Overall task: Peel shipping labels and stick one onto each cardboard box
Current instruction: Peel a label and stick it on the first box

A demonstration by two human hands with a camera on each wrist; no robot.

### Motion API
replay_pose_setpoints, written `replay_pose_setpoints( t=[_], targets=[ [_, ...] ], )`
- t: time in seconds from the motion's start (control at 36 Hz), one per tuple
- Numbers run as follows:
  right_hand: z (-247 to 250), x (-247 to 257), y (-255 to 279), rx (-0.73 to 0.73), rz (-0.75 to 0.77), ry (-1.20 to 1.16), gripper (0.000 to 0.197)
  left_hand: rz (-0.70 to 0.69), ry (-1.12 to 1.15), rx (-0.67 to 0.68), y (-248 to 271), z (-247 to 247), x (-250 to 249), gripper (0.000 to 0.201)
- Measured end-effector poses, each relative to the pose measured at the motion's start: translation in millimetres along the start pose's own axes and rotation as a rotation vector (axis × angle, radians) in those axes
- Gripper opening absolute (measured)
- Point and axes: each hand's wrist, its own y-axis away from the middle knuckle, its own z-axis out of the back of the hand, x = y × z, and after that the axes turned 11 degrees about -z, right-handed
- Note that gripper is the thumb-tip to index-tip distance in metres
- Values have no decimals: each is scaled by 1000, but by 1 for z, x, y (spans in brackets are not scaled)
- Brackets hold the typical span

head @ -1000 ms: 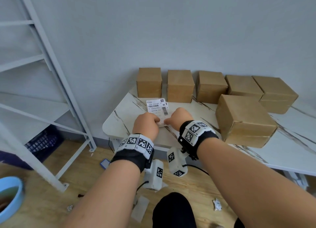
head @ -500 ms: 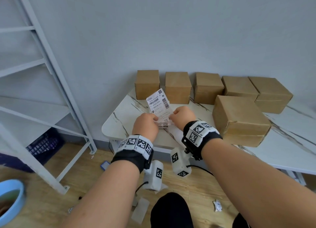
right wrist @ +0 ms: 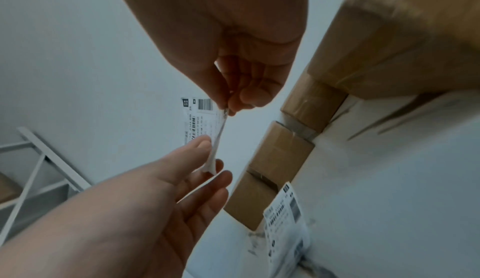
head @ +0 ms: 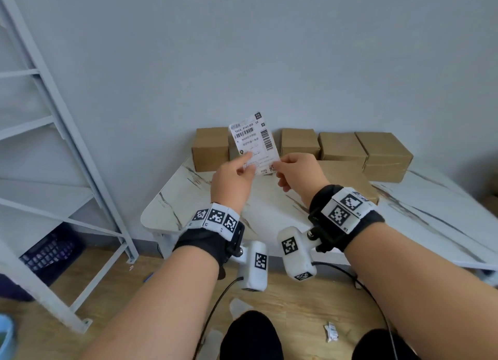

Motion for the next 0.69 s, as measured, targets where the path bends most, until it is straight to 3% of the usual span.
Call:
replay_pose_setpoints(
  t=[0.19, 0.39, 0.69],
  targets=[
    [55, -6, 21, -36, -7, -51, 18, -66, 43, -19, 2, -29, -36, 29],
    [98, -33, 36, -20, -127, -158, 13, -211, -79, 58, 18, -63, -61, 29],
    [128, -67, 46, -54, -181, -262, 14, -348, -291, 174, 38, -103, -75, 32]
  ],
)
